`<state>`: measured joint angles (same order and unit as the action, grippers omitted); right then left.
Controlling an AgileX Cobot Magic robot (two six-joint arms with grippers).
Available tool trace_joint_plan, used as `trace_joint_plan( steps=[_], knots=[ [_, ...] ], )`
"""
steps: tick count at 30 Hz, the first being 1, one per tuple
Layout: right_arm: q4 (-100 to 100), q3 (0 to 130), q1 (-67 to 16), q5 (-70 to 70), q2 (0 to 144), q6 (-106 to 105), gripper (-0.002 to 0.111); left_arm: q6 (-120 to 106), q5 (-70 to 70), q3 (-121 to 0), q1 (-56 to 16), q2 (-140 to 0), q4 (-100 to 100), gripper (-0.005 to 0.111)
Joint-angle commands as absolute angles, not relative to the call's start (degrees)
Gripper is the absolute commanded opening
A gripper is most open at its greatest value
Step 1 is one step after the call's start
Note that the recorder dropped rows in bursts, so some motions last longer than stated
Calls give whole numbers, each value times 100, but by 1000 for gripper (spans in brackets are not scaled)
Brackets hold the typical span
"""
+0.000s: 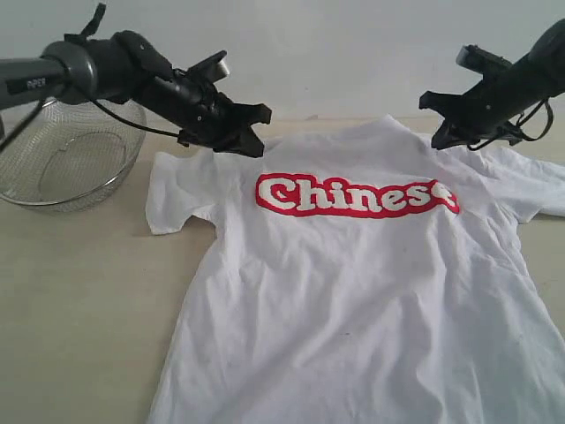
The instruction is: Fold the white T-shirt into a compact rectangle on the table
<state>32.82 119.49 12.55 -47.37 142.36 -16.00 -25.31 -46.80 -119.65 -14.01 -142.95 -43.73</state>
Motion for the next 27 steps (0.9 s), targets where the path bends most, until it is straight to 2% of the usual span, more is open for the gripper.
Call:
trace_joint_plan(
  steps=[1, 7, 27],
  knots=[
    [3220, 12558, 1295, -4861, 14714, -1601, 0, -2254, -4904, -12880, -1301, -14966, -4210, 4],
    [2405, 12600, 1295, -4682, 14811, -1498, 0, -1773, -4916, -13627, -1263, -15665, -3607, 4],
    [1888, 12929, 1318, -4434, 15068, -993, 0, -1773, -4109, -13627, -976, -15726, -3607, 4]
  ],
)
